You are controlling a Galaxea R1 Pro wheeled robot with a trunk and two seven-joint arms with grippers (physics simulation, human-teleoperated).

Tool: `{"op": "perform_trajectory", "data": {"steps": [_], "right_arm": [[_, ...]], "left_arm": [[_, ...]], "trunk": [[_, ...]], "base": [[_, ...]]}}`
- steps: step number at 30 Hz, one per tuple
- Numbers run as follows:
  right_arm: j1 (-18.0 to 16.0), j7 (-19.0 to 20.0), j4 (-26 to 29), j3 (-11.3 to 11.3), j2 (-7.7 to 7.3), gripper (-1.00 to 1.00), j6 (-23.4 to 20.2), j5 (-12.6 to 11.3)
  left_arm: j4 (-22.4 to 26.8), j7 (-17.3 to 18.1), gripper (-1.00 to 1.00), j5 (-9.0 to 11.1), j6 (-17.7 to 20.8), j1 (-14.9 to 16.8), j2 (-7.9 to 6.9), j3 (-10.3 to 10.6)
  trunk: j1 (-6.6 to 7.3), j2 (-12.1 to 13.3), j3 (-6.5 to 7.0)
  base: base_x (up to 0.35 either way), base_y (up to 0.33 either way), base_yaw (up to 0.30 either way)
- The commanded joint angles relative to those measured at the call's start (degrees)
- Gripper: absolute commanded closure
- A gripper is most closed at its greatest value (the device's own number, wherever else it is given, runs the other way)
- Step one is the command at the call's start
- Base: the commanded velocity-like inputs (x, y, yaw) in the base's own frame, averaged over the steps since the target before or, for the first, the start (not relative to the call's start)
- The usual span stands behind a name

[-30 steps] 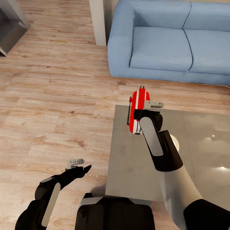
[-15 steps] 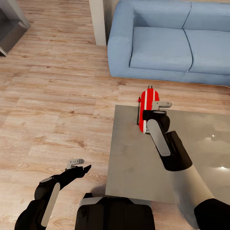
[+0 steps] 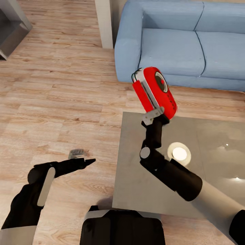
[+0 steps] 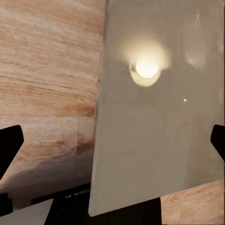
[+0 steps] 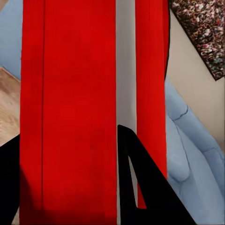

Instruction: Turn on the radio receiver that's on the table in the living room.

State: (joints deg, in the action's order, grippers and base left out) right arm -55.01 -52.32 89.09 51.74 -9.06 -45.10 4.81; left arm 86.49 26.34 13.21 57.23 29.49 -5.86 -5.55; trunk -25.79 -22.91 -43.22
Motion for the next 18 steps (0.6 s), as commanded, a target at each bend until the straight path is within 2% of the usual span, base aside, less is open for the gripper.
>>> {"op": "perform_trajectory", "data": {"steps": [1, 2, 5, 6, 9, 10, 11, 12, 13, 15, 18], "right_arm": [[0.0, 0.2, 0.0, 0.7, -0.03, 1.0, -0.7, 2.1], [0.0, 0.3, 0.0, 1.3, -0.04, 1.0, -0.8, 2.4], [0.0, 0.2, -0.3, 6.1, -0.2, 1.0, -0.8, 4.7], [0.0, 0.0, -0.6, 7.0, -0.31, 1.0, -0.8, 5.3], [0.0, -1.4, -4.5, 12.9, -1.0, 1.0, -0.9, 10.3], [0.0, -2.5, -7.6, 16.2, -1.12, 1.0, -0.9, 12.2], [0.0, -4.0, -11.2, 19.9, -1.11, 1.0, -0.9, 13.3], [0.0, -5.3, -13.6, 22.4, -1.04, 1.0, -0.9, 13.7], [0.0, -6.0, -14.8, 23.6, -0.97, 1.0, -0.8, 13.8], [0.0, -8.9, -20.9, 29.1, -0.62, 1.0, -0.6, 14.0], [0.1, -10.3, -28.9, 34.2, -0.07, 1.0, -0.5, 14.1]], "left_arm": [[0.0, 1.0, -1.0, 2.3, 1.0, 0.7, -1.79, -0.7], [0.0, 1.4, -1.0, 3.6, 1.3, 1.0, -2.68, -1.0], [-0.1, 2.6, -1.0, 12.2, 2.4, 2.4, -7.57, -1.9], [-0.1, 2.6, -1.0, 13.5, 2.5, 2.6, -8.33, -2.0], [-0.3, 2.9, -1.0, 20.0, 2.7, 3.0, -12.02, -2.2], [-0.4, 2.9, -1.0, 21.8, 2.8, 3.0, -12.87, -2.2], [-0.4, 2.9, -1.0, 22.8, 2.8, 3.1, -13.31, -2.3], [-0.4, 2.9, -1.0, 23.2, 2.8, 3.1, -13.48, -2.3], [-0.4, 2.9, -1.0, 23.3, 2.8, 3.1, -13.53, -2.3], [-0.4, 2.9, -1.0, 23.8, 2.8, 3.1, -13.73, -2.3], [-0.4, 2.9, -1.0, 24.1, 2.8, 3.1, -13.7, -2.3]], "trunk": [[0.01, 0.0, 0.0], [0.01, 0.0, 0.0], [0.01, 0.0, 0.0], [0.01, 0.0, 0.0], [0.01, 0.0, 0.0], [0.01, 0.0, 0.0], [0.01, 0.0, 0.0], [0.01, 0.0, 0.0], [0.01, 0.0, 0.0], [0.01, 0.0, 0.0], [0.01, 0.0, 0.0]], "base": [[0.0, 0.0, 0.0], [0.0, 0.0, 0.0], [0.0, 0.0, 0.0], [0.0, 0.0, 0.0], [0.0, 0.0, 0.0], [0.0, 0.0, 0.0], [0.0, 0.0, 0.0], [0.0, 0.0, 0.0], [0.0, 0.0, 0.0], [0.0, 0.0, 0.0], [0.0, 0.0, 0.0]]}}
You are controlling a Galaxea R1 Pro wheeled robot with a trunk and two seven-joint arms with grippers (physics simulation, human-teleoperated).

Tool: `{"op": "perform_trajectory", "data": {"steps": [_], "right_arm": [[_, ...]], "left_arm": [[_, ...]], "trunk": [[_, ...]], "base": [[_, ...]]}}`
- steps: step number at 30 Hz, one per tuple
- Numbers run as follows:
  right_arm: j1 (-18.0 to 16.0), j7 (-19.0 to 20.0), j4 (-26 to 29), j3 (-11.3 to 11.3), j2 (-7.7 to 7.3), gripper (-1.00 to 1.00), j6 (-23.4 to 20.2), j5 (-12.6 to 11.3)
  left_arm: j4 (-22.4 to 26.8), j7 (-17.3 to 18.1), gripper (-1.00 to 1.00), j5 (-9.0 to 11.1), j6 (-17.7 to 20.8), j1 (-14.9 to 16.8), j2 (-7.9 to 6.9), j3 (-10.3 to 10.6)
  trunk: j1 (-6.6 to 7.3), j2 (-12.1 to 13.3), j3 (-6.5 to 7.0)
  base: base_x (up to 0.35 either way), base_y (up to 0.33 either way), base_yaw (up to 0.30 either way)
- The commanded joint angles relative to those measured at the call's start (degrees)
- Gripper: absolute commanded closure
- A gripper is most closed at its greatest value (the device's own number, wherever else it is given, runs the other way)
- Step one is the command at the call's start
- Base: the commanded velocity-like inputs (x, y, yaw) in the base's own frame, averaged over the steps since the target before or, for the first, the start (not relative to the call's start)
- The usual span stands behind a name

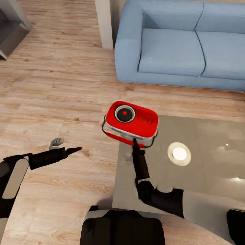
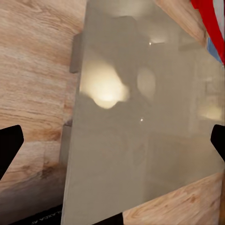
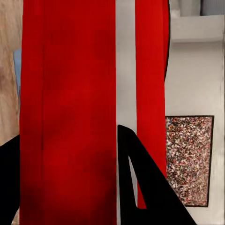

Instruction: Turn on the radio receiver that's on the table in the living room.

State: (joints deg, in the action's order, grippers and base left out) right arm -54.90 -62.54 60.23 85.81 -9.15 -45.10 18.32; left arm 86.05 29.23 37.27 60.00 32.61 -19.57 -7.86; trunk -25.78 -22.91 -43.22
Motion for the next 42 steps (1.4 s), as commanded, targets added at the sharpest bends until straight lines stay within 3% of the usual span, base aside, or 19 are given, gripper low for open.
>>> {"op": "perform_trajectory", "data": {"steps": [1, 2, 9, 10, 11, 12, 14, 18, 21, 22, 31, 36, 42], "right_arm": [[0.0, -0.2, -1.0, 0.7, 0.1, 1.0, -0.4, 0.7], [0.0, -0.4, -3.0, 2.1, 0.25, 1.0, -0.4, 0.7], [0.4, 0.1, -8.0, 5.2, 0.58, 1.0, -0.3, 0.6], [0.7, 0.2, -11.2, 6.6, 1.66, 1.0, -0.4, 0.6], [0.8, 0.2, -12.3, 7.0, 2.27, 1.0, -0.4, 0.6], [0.8, 0.3, -13.8, 7.5, 3.21, 1.0, -0.3, 0.6], [0.8, 0.3, -14.3, 7.6, 3.71, 1.0, -0.3, 0.3], [0.9, 0.3, -14.7, 7.8, 5.04, 1.0, -0.3, -0.9], [0.9, 0.3, -14.5, 7.9, 5.71, 1.0, -0.3, -1.8], [0.9, 0.3, -14.4, 7.9, 5.79, 1.0, -0.3, -1.9], [1.5, 0.2, -14.3, 7.9, 5.9, 1.0, -0.4, -2.1], [1.5, 0.2, -14.3, 7.7, 7.67, 1.0, -0.3, -2.6], [1.5, 0.3, -14.3, 7.7, 7.94, 1.0, -0.3, -2.9]], "left_arm": [[0.0, 0.0, -1.0, 0.0, 0.0, 0.0, 0.03, 0.0], [-0.1, 0.0, -1.0, 0.1, 0.0, 0.0, 0.18, 0.0], [-0.2, 0.0, -1.0, 0.3, 0.0, 0.0, 0.59, 0.1], [-0.2, 0.0, -1.0, 4.2, 0.0, 0.0, 0.88, 0.2], [-0.2, 0.0, -1.0, 6.5, 0.0, 0.0, 0.9, 0.3], [-0.1, 0.0, -1.0, 10.7, 0.0, 0.0, 0.78, 0.4], [0.0, 0.0, -1.0, 12.8, 0.0, 0.0, 0.73, 0.5], [0.1, 0.0, -1.0, 14.8, 0.0, 0.0, 0.93, 0.5], [0.2, 0.0, -1.0, 15.6, -0.2, 0.2, 2.3, 0.5], [0.2, -0.1, 1.0, 15.8, -0.2, 0.7, 3.07, 0.5], [0.3, -0.1, 1.0, 16.6, -0.2, 2.5, 4.07, 0.5], [0.3, -0.2, 1.0, 16.7, -0.2, 2.6, 4.25, 0.5], [0.3, -0.3, 1.0, 16.8, -0.2, 2.7, 4.41, 0.5]], "trunk": [[0.0, 0.0, 0.01], [0.0, 0.0, 0.01], [0.0, 0.0, 0.01], [0.0, 0.0, 0.01], [0.0, 0.0, 0.01], [0.0, 0.0, 0.01], [0.0, 0.0, 0.01], [0.0, 0.0, 0.01], [0.0, 0.0, 0.01], [0.0, 0.0, 0.01], [0.0, 0.0, 0.01], [0.0, 0.0, 0.01], [0.0, 0.0, 0.01]], "base": [[0.0, 0.0, 0.0], [0.0, 0.0, 0.0], [0.0, 0.0, 0.0], [0.0, 0.0, 0.0], [0.0, 0.0, 0.0], [0.0, 0.0, 0.0], [0.0, 0.0, 0.0], [0.0, 0.0, 0.0], [0.0, 0.0, 0.0], [0.0, 0.0, 0.0], [0.0, 0.0, 0.0], [0.0, 0.0, 0.0], [0.0, 0.0, 0.0]]}}
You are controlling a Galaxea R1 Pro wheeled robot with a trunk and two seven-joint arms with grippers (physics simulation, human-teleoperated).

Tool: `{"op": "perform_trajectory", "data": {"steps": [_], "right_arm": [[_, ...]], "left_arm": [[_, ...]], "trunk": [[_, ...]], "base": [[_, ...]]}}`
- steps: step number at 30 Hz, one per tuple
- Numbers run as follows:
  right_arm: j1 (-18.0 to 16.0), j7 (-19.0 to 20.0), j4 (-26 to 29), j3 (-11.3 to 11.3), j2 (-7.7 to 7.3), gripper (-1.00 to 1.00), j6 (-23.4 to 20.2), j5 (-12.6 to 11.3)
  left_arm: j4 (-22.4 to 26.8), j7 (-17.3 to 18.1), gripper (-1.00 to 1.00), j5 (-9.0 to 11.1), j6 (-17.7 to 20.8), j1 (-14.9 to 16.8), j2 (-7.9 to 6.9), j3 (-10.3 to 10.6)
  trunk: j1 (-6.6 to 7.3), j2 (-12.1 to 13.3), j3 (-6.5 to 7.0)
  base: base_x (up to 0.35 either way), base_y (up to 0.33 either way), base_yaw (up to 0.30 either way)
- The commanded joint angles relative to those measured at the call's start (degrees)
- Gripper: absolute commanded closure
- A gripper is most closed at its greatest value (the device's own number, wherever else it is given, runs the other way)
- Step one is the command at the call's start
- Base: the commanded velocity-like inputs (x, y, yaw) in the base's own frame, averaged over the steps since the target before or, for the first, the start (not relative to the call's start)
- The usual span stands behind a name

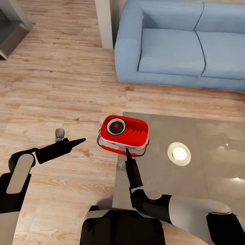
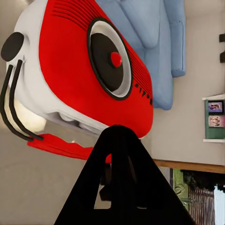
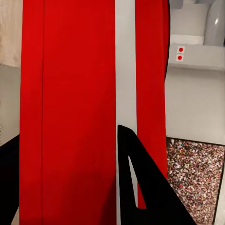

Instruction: Turn on the radio receiver that's on the table in the living room.

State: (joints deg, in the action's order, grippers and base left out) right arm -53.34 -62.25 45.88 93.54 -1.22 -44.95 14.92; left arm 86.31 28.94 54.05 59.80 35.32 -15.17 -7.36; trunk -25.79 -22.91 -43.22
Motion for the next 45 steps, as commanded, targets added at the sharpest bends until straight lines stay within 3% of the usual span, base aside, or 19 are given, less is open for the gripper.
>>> {"op": "perform_trajectory", "data": {"steps": [1, 4, 8, 11, 15, 19, 22, 24, 26, 29, 32, 35, 45], "right_arm": [[0.0, 0.0, 0.0, 0.0, 0.02, 1.0, -0.5, 0.5], [0.0, 0.0, 0.1, 0.0, 0.04, 1.0, -0.6, 0.5], [0.0, 1.0, -0.4, 0.2, 0.01, 1.0, -0.3, 0.5], [0.0, 5.2, -0.6, 0.2, 0.13, 1.0, 1.6, 0.5], [0.0, 7.0, -3.4, 0.2, 0.58, 1.0, 3.5, 0.6], [0.0, 6.7, -9.7, 0.2, 3.1, 1.0, 6.2, 1.1], [0.0, 5.8, -11.0, 0.3, 3.53, 1.0, 6.7, 1.2], [0.0, 5.6, -11.1, 0.3, 3.58, 1.0, 6.8, 1.2], [0.2, 4.3, -11.2, 0.4, 3.59, 1.0, 6.8, 1.4], [1.9, 2.6, -11.2, 1.3, 3.32, 1.0, 6.8, 1.5], [2.4, 2.3, -11.2, 1.6, 3.0, 1.0, 6.9, 1.5], [2.4, 1.9, -11.2, 1.6, 2.98, 1.0, 6.9, 1.6], [2.4, 1.5, -11.2, 1.5, 2.86, 1.0, 7.2, 1.7]], "left_arm": [[0.0, 0.0, 1.0, 0.0, 0.0, 0.0, 0.01, 0.0], [0.0, 0.0, 1.0, 0.0, 0.0, 0.0, 0.1, 0.0], [0.0, 0.0, 1.0, 0.0, 0.0, 0.0, 2.6, 0.0], [0.0, -0.1, 1.0, -0.1, 0.0, 0.0, 4.95, 0.0], [0.0, -0.1, 1.0, -0.2, 0.0, 0.1, 5.63, 0.1], [0.0, -0.1, 1.0, 0.0, 0.0, 2.2, 5.85, 0.0], [-0.2, -0.3, 1.0, 0.1, 0.0, 4.1, 6.26, 0.0], [-1.0, -2.0, 1.0, 0.2, 0.0, 6.0, 6.66, 0.0], [-3.4, -9.0, 1.0, 0.3, 0.0, 9.9, 9.53, 0.0], [-8.5, -14.6, 1.0, 0.8, 0.0, 15.1, 12.68, 0.1], [-10.6, -15.8, 1.0, 2.8, 0.1, 18.1, 13.22, 0.1], [-16.7, -19.2, 1.0, 3.5, 0.1, 21.4, 13.35, 0.1], [-21.7, -20.5, 1.0, 4.4, 0.0, 22.4, 13.49, 0.1]], "trunk": [[0.0, 0.0, 0.0], [0.0, 0.0, 0.0], [0.0, 0.0, 0.0], [0.0, 0.0, 0.0], [0.0, 0.0, 0.0], [0.0, 0.0, 0.0], [0.0, 0.0, 0.0], [0.0, 0.0, 0.0], [0.0, 0.0, 0.0], [0.0, 0.0, 0.0], [0.0, 0.0, 0.0], [0.0, 0.0, 0.0], [0.0, 0.0, 0.0]], "base": [[0.0, 0.0, 0.0], [0.0, 0.0, 0.0], [0.0, 0.0, 0.0], [0.0, 0.0, 0.0], [0.0, 0.0, 0.0], [0.0, 0.0, 0.0], [0.0, 0.0, 0.0], [0.0, 0.0, 0.0], [0.0, 0.0, 0.0], [0.0, 0.0, 0.0], [0.0, 0.0, 0.0], [0.0, 0.0, 0.0], [0.0, 0.0, 0.0]]}}
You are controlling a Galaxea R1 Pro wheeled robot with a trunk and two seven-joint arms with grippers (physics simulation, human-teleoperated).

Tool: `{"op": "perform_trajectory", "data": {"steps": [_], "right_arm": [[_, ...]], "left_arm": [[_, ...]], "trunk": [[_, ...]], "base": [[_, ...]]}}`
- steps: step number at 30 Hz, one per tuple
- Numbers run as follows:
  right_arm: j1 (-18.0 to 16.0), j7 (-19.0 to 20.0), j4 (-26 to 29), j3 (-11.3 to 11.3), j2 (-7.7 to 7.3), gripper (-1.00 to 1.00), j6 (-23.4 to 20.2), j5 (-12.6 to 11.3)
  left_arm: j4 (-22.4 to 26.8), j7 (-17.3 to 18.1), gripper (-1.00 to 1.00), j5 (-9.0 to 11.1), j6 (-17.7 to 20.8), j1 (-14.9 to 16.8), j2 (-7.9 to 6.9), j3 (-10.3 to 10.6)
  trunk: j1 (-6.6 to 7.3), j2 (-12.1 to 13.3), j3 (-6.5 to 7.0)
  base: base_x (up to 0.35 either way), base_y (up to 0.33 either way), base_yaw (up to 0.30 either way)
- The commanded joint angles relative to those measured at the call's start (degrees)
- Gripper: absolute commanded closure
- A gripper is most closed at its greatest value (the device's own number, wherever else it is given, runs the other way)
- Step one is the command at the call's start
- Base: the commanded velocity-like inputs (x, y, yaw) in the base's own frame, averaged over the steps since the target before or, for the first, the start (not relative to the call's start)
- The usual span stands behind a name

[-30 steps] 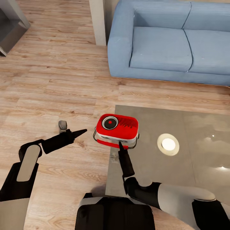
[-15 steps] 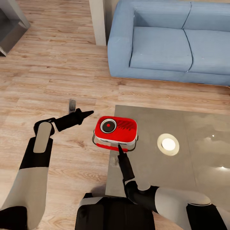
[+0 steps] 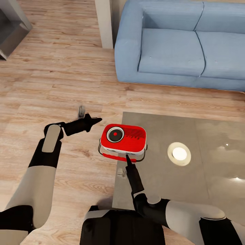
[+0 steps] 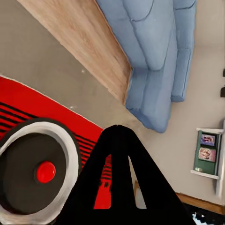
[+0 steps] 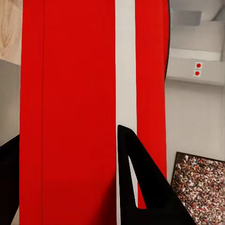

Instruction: Turn on the radio receiver that's on the table in the living room.

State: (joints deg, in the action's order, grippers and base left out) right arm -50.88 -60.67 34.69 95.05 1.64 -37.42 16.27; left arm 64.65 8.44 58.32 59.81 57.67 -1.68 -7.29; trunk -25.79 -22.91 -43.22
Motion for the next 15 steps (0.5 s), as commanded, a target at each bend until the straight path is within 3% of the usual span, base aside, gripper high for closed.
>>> {"op": "perform_trajectory", "data": {"steps": [1, 4, 13, 15], "right_arm": [[0.0, -0.1, 0.0, 0.0, 0.02, 1.0, -0.3, 0.3], [0.0, -0.6, 0.0, 0.0, -0.01, 1.0, -0.3, 0.4], [0.0, -1.5, 0.4, 0.3, 0.03, 1.0, -0.3, 0.4], [0.0, -1.5, 0.4, 0.3, 0.03, 1.0, -0.3, 0.4]], "left_arm": [[-2.3, -2.5, 1.0, 0.1, 0.1, 1.3, 0.35, 0.0], [-6.1, -4.6, 1.0, 0.1, 0.2, 3.2, 1.35, 0.1], [-11.0, -5.1, 1.0, 0.1, 0.0, 5.8, 1.97, 0.0], [-11.6, -7.2, 1.0, 0.0, 0.0, 5.9, 2.35, 0.0]], "trunk": [[0.01, 0.0, 0.0], [0.01, 0.0, 0.0], [0.01, 0.0, 0.0], [0.01, 0.0, 0.0]], "base": [[0.0, 0.0, 0.0], [0.0, 0.0, 0.0], [0.0, 0.0, 0.0], [0.0, 0.0, 0.0]]}}
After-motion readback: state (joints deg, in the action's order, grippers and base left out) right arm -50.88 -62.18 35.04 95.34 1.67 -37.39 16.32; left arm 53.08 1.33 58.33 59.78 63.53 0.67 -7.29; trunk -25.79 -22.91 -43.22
